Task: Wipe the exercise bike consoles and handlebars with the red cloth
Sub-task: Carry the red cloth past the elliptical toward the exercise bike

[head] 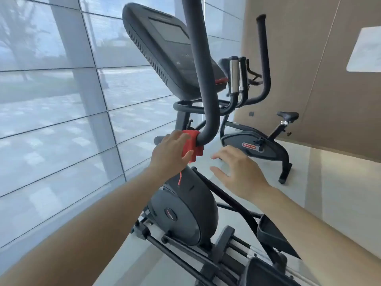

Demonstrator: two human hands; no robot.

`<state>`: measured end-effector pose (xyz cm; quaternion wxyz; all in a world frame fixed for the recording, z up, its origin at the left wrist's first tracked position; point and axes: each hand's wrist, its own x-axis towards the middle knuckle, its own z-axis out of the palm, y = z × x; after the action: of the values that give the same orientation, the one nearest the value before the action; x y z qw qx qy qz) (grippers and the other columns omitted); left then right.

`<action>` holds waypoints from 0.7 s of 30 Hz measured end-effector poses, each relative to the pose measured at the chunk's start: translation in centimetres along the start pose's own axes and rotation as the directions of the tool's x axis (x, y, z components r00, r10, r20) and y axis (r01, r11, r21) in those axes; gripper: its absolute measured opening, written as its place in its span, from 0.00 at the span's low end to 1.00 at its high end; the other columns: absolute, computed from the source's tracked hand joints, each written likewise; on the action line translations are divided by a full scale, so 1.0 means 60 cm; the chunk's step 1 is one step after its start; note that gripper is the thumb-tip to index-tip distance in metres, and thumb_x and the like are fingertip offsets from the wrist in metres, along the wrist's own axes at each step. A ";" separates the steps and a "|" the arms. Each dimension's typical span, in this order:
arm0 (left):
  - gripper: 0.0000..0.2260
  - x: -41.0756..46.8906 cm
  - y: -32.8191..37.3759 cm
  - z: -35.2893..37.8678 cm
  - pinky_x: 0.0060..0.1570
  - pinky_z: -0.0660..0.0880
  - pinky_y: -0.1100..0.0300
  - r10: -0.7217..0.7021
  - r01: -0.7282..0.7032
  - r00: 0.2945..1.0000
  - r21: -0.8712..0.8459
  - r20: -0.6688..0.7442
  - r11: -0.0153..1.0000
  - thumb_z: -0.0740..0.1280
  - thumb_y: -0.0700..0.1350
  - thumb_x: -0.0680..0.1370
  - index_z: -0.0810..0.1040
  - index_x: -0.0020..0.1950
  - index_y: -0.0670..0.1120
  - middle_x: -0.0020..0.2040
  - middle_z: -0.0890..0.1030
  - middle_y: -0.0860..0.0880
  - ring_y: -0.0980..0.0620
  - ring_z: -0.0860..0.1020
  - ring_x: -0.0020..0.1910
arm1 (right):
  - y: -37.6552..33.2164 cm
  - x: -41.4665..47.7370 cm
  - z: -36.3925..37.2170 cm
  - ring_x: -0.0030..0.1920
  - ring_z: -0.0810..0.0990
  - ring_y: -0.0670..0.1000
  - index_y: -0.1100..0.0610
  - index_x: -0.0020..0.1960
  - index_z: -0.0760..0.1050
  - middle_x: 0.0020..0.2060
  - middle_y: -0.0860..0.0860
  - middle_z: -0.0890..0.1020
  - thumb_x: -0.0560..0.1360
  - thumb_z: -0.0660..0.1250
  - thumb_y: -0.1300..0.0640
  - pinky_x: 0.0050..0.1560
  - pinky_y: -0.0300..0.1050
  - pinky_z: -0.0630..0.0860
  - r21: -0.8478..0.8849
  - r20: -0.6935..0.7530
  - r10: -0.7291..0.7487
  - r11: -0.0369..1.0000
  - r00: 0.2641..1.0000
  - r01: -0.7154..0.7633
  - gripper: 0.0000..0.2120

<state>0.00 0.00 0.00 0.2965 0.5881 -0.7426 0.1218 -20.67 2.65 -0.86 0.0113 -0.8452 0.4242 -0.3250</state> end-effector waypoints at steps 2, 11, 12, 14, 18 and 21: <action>0.20 0.012 -0.003 0.004 0.39 0.66 0.57 -0.023 0.023 1.000 -0.026 -0.017 0.999 0.65 0.50 0.73 0.64 0.63 0.60 0.63 0.70 0.54 0.49 0.69 0.60 | 0.001 0.004 0.003 0.55 0.74 0.49 0.51 0.56 0.76 0.53 0.46 0.77 0.75 0.65 0.49 0.50 0.45 0.75 -0.015 -0.023 0.032 0.999 0.999 -0.032 0.12; 0.27 0.031 -0.030 0.054 0.41 0.72 0.53 -0.080 0.081 0.994 -0.016 0.072 0.997 0.66 0.53 0.75 0.61 0.71 0.52 0.68 0.65 0.52 0.46 0.67 0.64 | 0.023 0.003 0.013 0.55 0.75 0.49 0.52 0.58 0.75 0.55 0.47 0.76 0.75 0.64 0.50 0.53 0.48 0.75 -0.070 0.000 0.090 0.993 0.996 -0.090 0.13; 0.27 0.034 -0.032 0.056 0.40 0.71 0.54 -0.076 0.077 0.995 -0.015 0.072 0.997 0.66 0.53 0.75 0.62 0.71 0.52 0.67 0.65 0.52 0.47 0.67 0.64 | 0.025 0.003 0.014 0.55 0.75 0.50 0.52 0.58 0.75 0.55 0.47 0.76 0.75 0.64 0.50 0.53 0.47 0.75 -0.072 0.004 0.092 0.993 0.996 -0.092 0.13; 0.25 0.040 -0.035 0.056 0.40 0.69 0.55 -0.074 0.076 0.995 -0.020 0.067 0.997 0.67 0.53 0.74 0.64 0.70 0.53 0.66 0.65 0.52 0.47 0.66 0.63 | 0.027 0.001 0.015 0.55 0.75 0.49 0.52 0.58 0.75 0.55 0.47 0.76 0.75 0.64 0.50 0.52 0.44 0.75 -0.074 0.004 0.098 0.992 0.995 -0.098 0.13; 0.20 0.053 -0.041 0.050 0.46 0.70 0.53 -0.097 0.104 0.994 -0.132 0.057 0.986 0.69 0.47 0.73 0.70 0.64 0.50 0.65 0.68 0.52 0.47 0.68 0.62 | 0.034 -0.005 0.019 0.57 0.74 0.49 0.52 0.59 0.74 0.57 0.47 0.76 0.76 0.63 0.49 0.51 0.37 0.69 -0.084 0.011 0.109 0.991 0.994 -0.107 0.13; 0.13 0.060 -0.040 0.040 0.46 0.70 0.54 -0.078 0.094 0.993 -0.207 0.084 0.974 0.68 0.42 0.74 0.72 0.56 0.46 0.64 0.70 0.51 0.45 0.73 0.57 | 0.037 -0.006 0.021 0.59 0.73 0.48 0.51 0.59 0.74 0.58 0.47 0.76 0.76 0.63 0.49 0.53 0.36 0.68 -0.084 0.022 0.116 0.990 0.993 -0.113 0.14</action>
<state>1.10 -4.81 -0.20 0.3339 0.5892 -0.7358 0.0074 -21.72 1.19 -2.70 0.0008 -0.8235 0.4849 -0.2946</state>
